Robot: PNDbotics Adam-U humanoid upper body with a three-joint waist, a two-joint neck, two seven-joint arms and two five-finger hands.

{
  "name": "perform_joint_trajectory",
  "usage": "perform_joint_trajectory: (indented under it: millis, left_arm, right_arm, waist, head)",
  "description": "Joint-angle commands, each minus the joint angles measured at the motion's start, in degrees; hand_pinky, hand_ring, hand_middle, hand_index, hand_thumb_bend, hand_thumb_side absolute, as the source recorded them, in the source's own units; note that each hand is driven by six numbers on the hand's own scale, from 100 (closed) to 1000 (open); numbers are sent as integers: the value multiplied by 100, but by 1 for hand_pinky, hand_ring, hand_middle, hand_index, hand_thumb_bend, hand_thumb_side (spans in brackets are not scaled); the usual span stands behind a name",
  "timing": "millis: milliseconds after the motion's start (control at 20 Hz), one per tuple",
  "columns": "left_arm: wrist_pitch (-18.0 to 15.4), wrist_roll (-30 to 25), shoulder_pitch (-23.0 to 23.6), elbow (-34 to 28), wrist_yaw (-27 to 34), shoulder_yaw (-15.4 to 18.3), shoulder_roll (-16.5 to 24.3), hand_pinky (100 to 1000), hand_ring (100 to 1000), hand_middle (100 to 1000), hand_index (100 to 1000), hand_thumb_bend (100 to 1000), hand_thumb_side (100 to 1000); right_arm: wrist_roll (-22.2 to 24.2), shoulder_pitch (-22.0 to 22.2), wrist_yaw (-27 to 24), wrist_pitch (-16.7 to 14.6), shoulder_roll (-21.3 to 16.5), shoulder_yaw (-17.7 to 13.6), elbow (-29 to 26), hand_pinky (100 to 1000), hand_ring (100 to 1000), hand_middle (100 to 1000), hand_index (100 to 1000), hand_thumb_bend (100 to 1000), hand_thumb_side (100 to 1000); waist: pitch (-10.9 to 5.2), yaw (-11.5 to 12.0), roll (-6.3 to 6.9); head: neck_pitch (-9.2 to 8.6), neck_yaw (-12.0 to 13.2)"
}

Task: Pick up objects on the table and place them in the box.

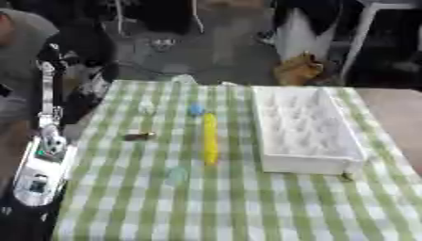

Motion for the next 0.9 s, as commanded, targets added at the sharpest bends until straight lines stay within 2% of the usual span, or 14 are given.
perform_joint_trajectory:
  millis: [50,900]
  left_arm:
    - [-8,-53,-103,-88,43,45,36,711,807,808,880,785,642]
    - [13,-89,-111,-90,43,34,12,707,801,806,878,777,646]
  right_arm:
    - [-14,-74,6,36,-120,-12,-145,729,790,814,949,162,459]
    - [28,-58,-41,43,-115,20,-184,725,785,807,945,165,445]
  waist:
    - [84,7,71]
    - [78,12,71]
  head:
    - [29,-71]
    - [29,-125]
